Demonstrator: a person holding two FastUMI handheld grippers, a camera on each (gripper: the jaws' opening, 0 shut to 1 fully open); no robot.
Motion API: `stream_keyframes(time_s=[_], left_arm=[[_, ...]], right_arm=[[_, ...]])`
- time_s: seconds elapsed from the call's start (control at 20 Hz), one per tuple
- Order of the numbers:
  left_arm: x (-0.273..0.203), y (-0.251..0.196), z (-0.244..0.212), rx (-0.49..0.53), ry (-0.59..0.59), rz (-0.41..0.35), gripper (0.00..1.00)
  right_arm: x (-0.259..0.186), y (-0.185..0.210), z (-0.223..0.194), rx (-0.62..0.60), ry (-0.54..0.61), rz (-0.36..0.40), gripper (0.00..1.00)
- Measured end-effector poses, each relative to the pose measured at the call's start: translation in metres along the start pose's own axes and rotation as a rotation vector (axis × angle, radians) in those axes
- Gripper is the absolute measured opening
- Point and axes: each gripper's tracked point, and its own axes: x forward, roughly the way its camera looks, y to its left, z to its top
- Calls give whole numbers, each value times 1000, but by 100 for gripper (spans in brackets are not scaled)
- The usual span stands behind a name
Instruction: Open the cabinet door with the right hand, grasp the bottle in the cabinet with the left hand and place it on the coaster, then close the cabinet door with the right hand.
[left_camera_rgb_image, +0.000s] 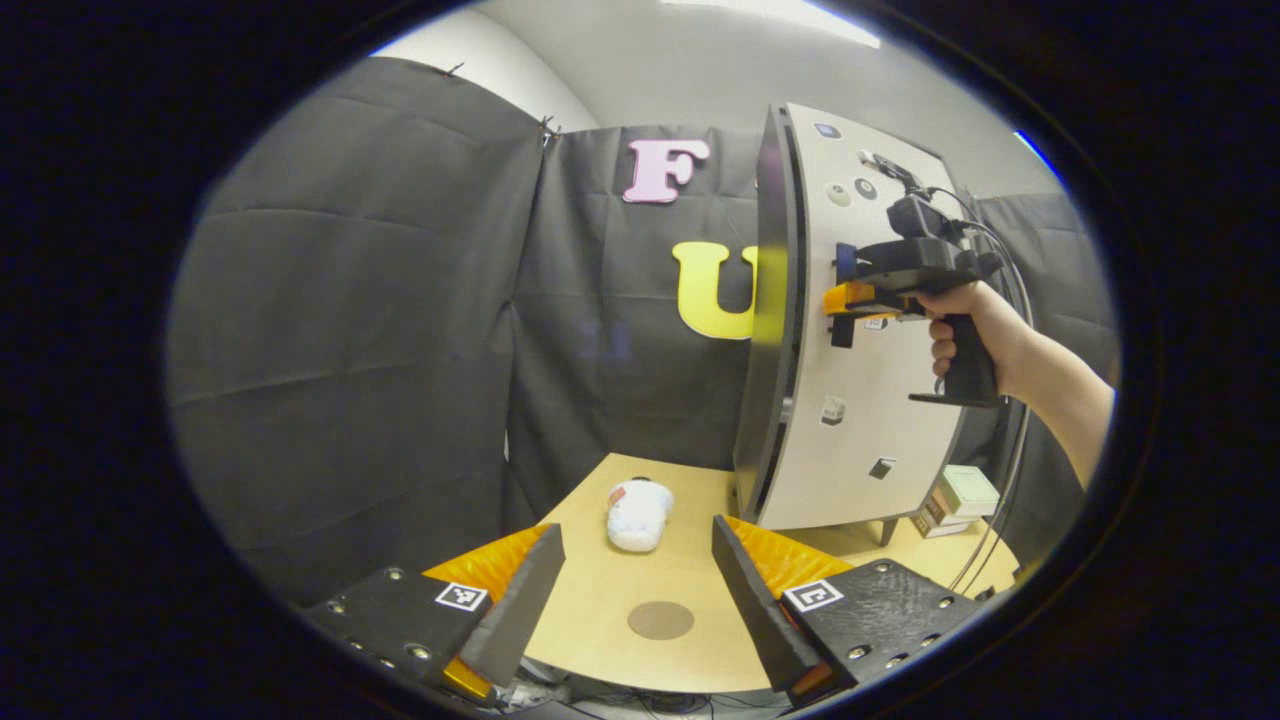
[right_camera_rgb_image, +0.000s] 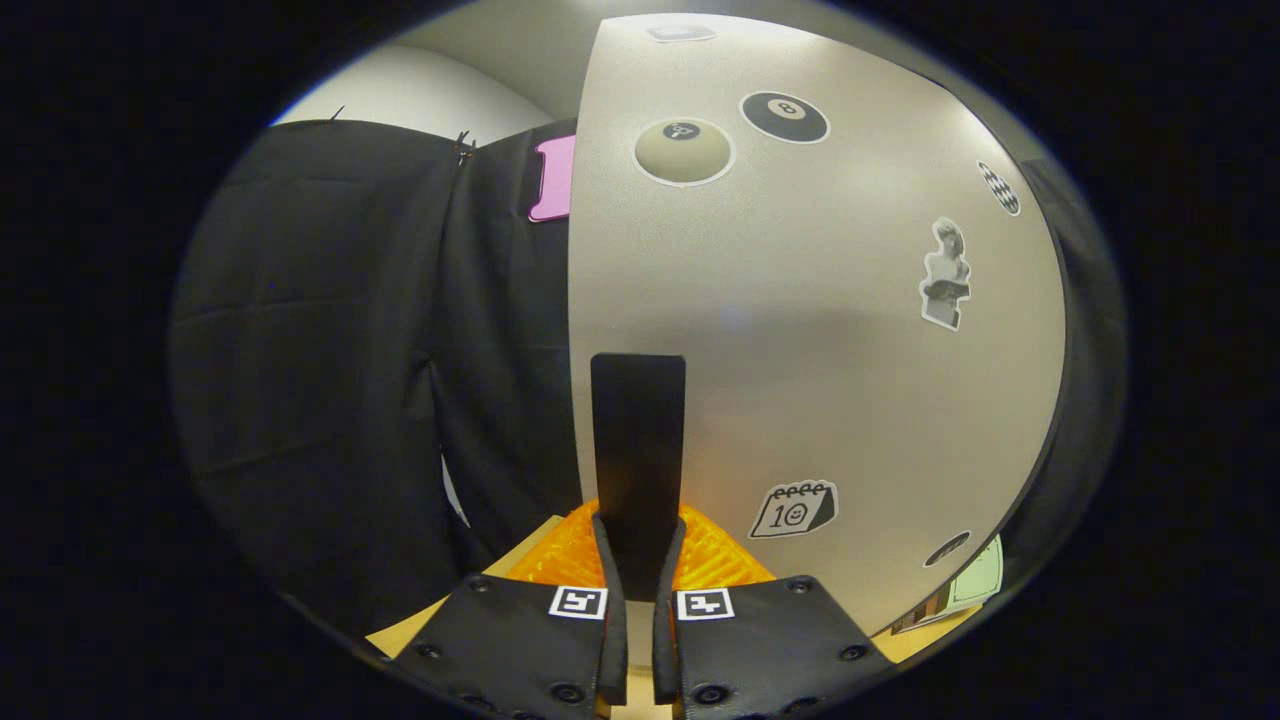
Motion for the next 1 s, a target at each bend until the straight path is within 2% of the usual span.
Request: stream_keyframes(time_s=[0.1,0.2,0.5,0.65,0.7,1.0], left_arm=[[-8,-5,-3,17,3,3,91],[-9,-10,-1,28,4,8,89],[-17,-21,-11,-2,24,-5,89],[-17,-31,-9,23,26,-20,94],[-13,-30,-9,28,28,-23,91],[8,-40,1,29,26,-54,91]], right_arm=[[-2,1,-1,3,2,36,11],[-8,0,-2,-10,-4,70,12],[-21,-8,-5,-12,-12,160,12],[-23,-13,-4,-10,-14,186,12],[-25,-16,-5,-5,-20,194,12],[-28,-29,-6,15,-15,189,11]])
